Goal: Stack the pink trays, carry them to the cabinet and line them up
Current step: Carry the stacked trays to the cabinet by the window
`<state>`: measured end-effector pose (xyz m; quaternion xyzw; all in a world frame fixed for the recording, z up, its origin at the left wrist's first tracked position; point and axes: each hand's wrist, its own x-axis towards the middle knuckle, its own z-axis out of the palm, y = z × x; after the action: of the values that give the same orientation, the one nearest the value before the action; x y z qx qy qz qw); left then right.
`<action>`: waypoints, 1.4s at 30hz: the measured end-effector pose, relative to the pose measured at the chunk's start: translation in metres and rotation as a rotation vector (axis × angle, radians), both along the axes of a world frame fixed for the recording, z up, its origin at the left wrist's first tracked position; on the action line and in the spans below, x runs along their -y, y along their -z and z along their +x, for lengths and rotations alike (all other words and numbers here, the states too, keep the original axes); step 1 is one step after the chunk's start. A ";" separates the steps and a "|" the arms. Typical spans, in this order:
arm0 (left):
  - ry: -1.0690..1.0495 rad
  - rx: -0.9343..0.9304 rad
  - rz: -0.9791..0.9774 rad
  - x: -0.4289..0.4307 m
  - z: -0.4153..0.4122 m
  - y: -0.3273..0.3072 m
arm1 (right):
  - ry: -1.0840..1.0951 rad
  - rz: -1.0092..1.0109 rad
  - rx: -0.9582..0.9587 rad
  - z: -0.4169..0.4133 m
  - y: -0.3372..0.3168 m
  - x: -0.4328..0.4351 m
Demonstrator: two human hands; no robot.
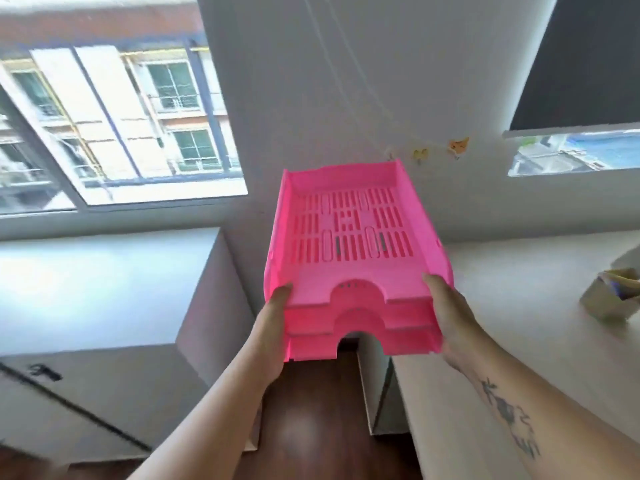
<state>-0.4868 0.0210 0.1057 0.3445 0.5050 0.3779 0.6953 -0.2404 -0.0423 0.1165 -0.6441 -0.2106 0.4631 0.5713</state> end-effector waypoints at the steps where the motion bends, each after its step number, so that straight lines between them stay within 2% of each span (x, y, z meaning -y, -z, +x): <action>1: -0.045 0.007 0.004 0.001 -0.025 -0.002 | -0.061 0.011 -0.005 -0.021 0.000 -0.014; 5: -0.270 0.019 0.100 0.015 -0.119 -0.018 | -0.293 0.021 -0.055 -0.116 -0.006 -0.055; 9: -0.460 -0.031 0.108 0.037 -0.200 -0.025 | -0.510 0.037 -0.112 -0.204 -0.009 -0.077; 16: -0.653 -0.107 0.080 0.069 -0.304 -0.028 | -0.685 0.076 -0.169 -0.321 -0.006 -0.095; 20: -0.695 -0.101 0.040 0.066 -0.350 -0.026 | -0.729 0.044 -0.170 -0.373 -0.005 -0.105; 26: -0.683 -0.097 0.008 0.010 -0.426 -0.013 | -0.738 0.011 -0.138 -0.447 0.005 -0.154; 34: -0.603 -0.100 -0.062 -0.103 -0.543 0.008 | -0.582 -0.041 -0.097 -0.561 0.017 -0.239; 42: -0.477 -0.195 -0.039 -0.171 -0.579 0.023 | -0.463 -0.067 0.023 -0.587 0.025 -0.283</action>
<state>-1.0653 0.1915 0.0825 0.2370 0.6437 0.4863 0.5413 -0.8276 0.2405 0.0911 -0.6023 -0.3439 0.5812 0.4256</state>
